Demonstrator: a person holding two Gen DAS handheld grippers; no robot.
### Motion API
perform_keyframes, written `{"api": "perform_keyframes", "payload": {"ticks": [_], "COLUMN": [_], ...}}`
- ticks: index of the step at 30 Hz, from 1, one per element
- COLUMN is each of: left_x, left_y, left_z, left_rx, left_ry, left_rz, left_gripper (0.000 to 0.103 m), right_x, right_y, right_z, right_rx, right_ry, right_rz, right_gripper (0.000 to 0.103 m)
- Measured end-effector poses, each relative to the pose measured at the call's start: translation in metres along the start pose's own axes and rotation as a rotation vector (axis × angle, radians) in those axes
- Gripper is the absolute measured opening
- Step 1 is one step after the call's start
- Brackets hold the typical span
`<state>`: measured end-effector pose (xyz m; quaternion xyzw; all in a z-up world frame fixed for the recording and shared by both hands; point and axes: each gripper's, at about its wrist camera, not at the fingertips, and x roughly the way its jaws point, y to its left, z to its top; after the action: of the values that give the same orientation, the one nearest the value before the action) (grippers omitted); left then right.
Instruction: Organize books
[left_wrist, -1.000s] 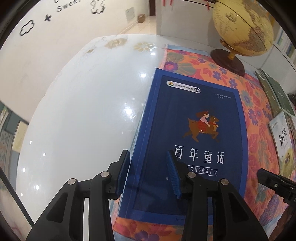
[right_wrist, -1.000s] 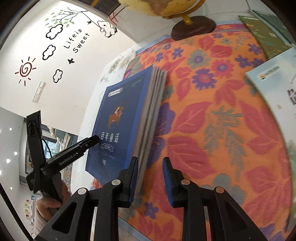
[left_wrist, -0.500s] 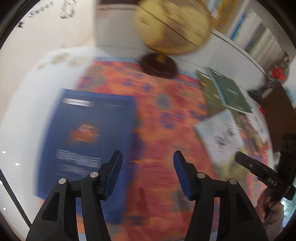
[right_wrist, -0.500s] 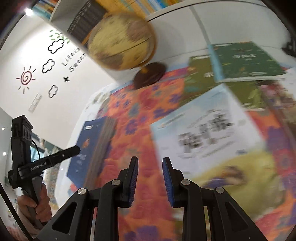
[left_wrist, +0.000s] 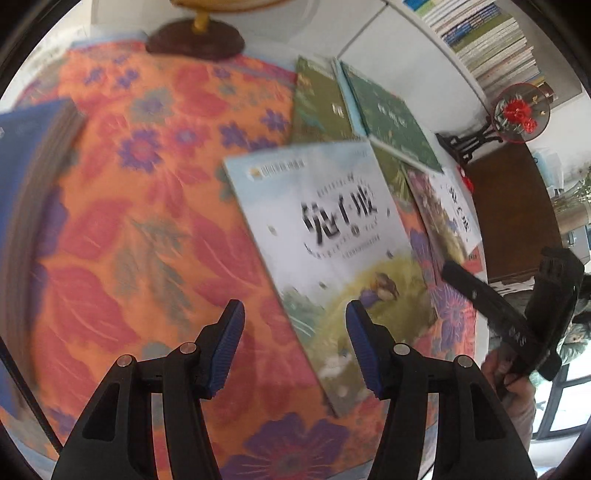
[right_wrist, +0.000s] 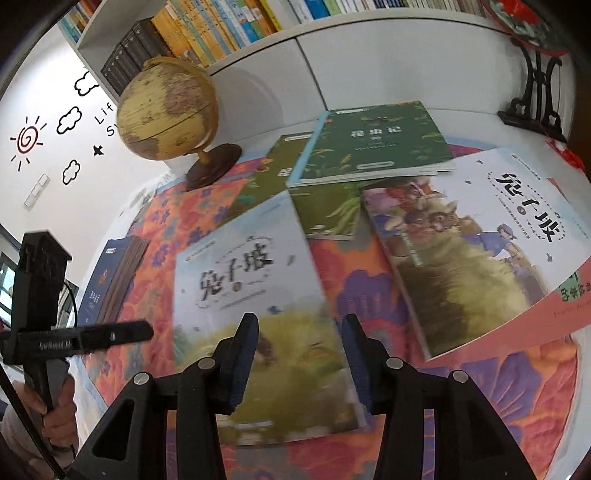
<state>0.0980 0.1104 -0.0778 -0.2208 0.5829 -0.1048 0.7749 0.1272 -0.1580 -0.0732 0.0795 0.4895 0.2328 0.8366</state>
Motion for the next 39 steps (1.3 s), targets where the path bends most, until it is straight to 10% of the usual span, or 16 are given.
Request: {"api": "perform_keyframes", "payload": {"ticks": [8, 13, 26, 39], "left_x": [0.020, 0.029, 0.032, 0.026], "left_y": [-0.016, -0.017, -0.019, 0.019], "left_z": [-0.022, -0.015, -0.008, -0.007], "left_rx": [-0.002, 0.006, 0.015, -0.141], "left_ry": [0.051, 0.061, -0.005, -0.006], "left_rz": [0.020, -0.116, -0.181, -0.244], "left_gripper": [0.057, 0.087, 0.087, 0.038], "right_x": [0.027, 0.029, 0.028, 0.029], "right_y": [-0.011, -0.026, -0.040, -0.068], "right_z": [-0.010, -0.006, -0.005, -0.018], "right_rx": [-0.086, -0.027, 0.030, 0.199], "right_ry": [0.119, 0.123, 0.129, 0.176], "right_rz": [-0.012, 0.095, 0.229, 0.461], "right_gripper": [0.045, 0.056, 0.058, 0.054]}}
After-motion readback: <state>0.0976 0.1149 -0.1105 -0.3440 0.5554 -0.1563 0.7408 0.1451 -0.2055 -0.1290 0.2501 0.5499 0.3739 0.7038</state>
